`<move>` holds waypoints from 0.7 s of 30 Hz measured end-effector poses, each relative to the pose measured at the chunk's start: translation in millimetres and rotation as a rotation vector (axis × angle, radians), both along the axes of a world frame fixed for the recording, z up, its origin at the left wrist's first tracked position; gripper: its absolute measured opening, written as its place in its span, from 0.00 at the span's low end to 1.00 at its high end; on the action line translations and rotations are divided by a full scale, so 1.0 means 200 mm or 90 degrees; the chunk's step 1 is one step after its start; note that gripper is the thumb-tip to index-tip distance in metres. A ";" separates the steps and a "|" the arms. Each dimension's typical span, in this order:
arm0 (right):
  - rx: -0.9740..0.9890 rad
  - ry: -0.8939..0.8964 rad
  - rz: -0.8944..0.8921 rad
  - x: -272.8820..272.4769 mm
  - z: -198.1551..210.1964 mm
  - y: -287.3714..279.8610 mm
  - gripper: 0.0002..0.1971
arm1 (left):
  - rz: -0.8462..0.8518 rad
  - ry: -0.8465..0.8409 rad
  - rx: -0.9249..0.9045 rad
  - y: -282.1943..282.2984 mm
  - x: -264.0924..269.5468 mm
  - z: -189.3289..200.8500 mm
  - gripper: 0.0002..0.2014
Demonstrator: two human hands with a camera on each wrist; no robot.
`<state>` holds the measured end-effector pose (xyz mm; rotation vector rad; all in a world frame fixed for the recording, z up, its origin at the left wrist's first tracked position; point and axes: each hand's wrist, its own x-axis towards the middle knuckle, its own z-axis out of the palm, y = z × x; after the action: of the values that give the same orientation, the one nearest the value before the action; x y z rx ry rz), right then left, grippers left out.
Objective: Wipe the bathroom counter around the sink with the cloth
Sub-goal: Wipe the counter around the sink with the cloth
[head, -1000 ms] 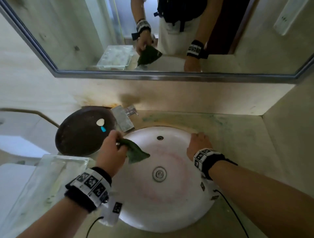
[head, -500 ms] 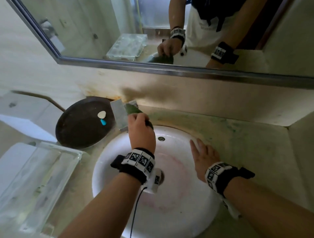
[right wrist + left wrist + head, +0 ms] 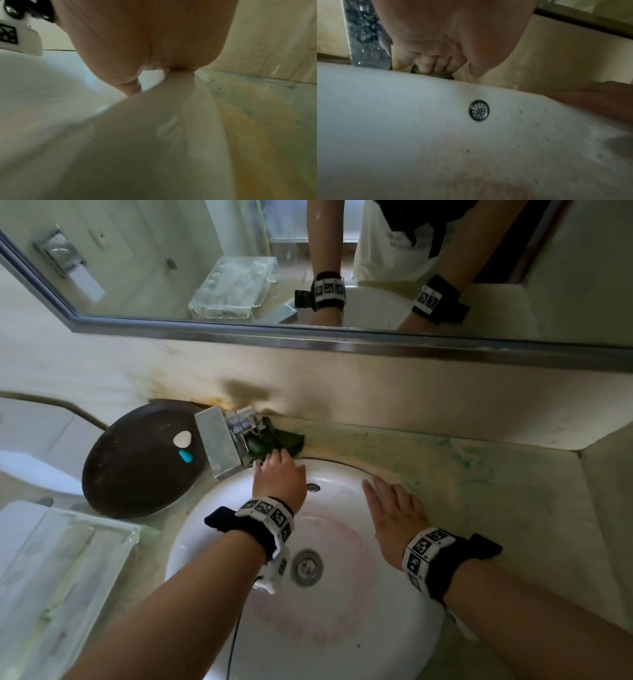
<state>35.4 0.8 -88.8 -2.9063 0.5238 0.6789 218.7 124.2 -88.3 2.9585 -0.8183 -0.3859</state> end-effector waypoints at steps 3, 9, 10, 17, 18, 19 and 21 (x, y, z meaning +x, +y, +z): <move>-0.005 -0.009 0.019 0.08 0.00 -0.02 0.42 | 0.011 -0.033 -0.040 -0.05 0.13 0.05 0.17; -0.015 -0.023 0.028 0.11 -0.01 -0.03 0.41 | 0.056 0.056 0.030 -0.05 0.25 -0.04 0.24; -0.017 -0.026 0.030 0.11 -0.01 -0.03 0.41 | 0.067 0.055 0.059 -0.05 0.27 -0.05 0.26; -0.028 -0.065 0.017 0.13 -0.07 -0.03 0.41 | 0.085 0.107 0.095 -0.15 0.32 -0.10 0.33; -0.036 -0.079 0.020 0.13 -0.10 -0.03 0.41 | 0.066 0.109 0.096 -0.18 0.31 -0.10 0.33; -0.047 -0.090 0.022 0.12 -0.12 -0.04 0.40 | 0.044 0.105 0.088 -0.21 0.29 -0.10 0.32; -0.065 -0.103 0.027 0.12 -0.12 -0.04 0.40 | -0.010 0.112 0.057 -0.28 0.22 -0.09 0.30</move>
<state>59.8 -6.4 -113.4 -3.0403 0.4931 0.4290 262.1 67.9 -106.4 2.9442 -0.8250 -0.6909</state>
